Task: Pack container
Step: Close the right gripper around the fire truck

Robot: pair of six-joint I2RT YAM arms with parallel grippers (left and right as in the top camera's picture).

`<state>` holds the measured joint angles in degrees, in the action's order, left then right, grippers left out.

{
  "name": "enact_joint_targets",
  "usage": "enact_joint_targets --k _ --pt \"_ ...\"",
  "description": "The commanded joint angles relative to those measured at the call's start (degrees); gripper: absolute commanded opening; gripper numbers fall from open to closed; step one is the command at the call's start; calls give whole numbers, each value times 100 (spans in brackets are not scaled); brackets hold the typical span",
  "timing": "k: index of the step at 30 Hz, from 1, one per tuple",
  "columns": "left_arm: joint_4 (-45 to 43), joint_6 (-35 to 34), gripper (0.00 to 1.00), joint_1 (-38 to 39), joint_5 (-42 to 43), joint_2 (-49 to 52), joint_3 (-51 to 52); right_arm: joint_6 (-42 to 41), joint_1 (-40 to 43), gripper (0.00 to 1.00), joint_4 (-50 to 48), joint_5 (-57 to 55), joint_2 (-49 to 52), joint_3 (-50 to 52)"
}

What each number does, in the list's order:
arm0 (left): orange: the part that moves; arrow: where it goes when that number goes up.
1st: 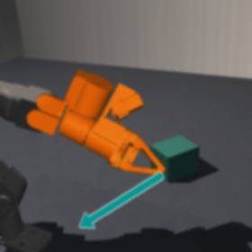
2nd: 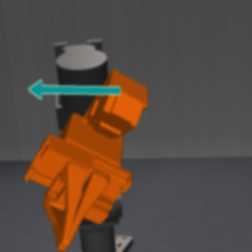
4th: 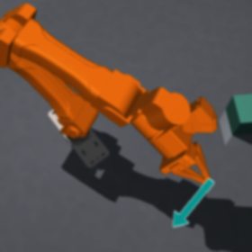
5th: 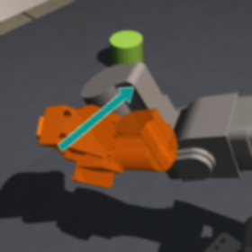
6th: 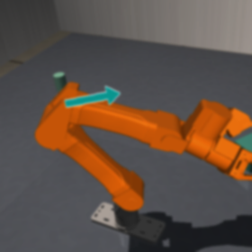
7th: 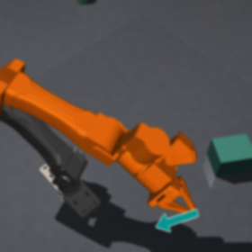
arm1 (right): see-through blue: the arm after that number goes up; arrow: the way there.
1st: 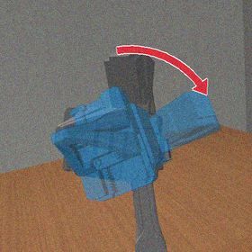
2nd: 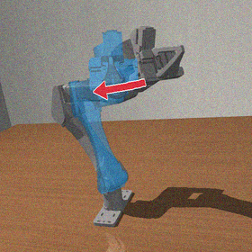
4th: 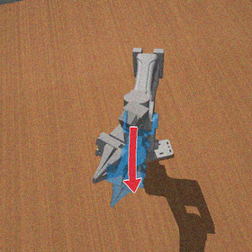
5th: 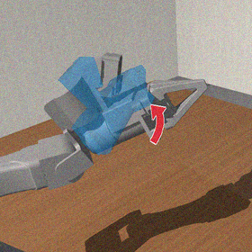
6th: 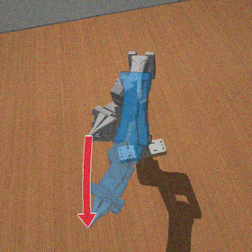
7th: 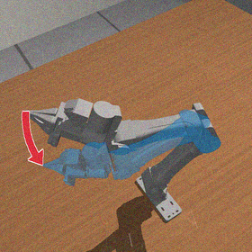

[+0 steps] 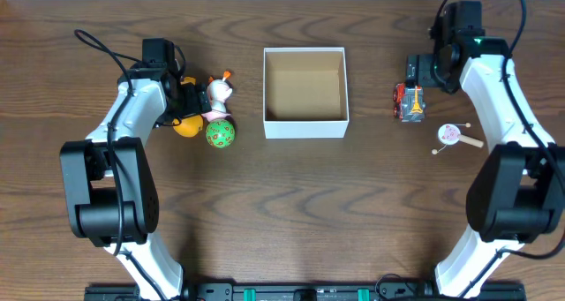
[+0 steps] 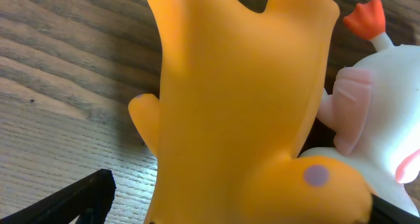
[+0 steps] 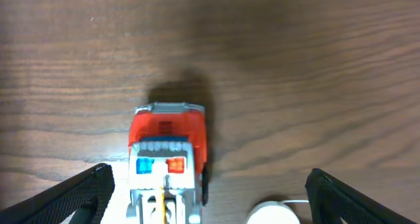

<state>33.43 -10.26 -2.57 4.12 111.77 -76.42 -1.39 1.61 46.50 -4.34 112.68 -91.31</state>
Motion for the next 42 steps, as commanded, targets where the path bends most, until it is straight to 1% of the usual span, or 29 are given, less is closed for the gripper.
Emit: enact_joint_targets --k 1,6,14,26,27,31,35,39,42 --pt "13 39 98 -4 -4 57 -35 280 -28 99 -4 227 186 35" --pt "15 39 98 -4 -7 55 -35 601 -63 99 17 350 278 37" --pt "13 39 98 -4 -4 55 -35 621 -101 99 28 693 468 44" --pt "13 37 98 -4 -4 55 -35 616 -249 99 -72 695 940 46" --pt "15 39 98 -4 -4 57 -35 614 -249 98 -85 695 938 46" --pt "13 39 98 -4 -4 57 -35 586 -247 86 -103 686 938 46" --pt "13 39 98 -4 -4 57 -35 393 -249 83 -52 673 938 46" --pt "13 39 98 -4 -7 55 -35 358 -249 76 -44 673 940 46" --pt "13 39 98 -4 -4 55 -35 358 -249 69 -39 673 938 46"
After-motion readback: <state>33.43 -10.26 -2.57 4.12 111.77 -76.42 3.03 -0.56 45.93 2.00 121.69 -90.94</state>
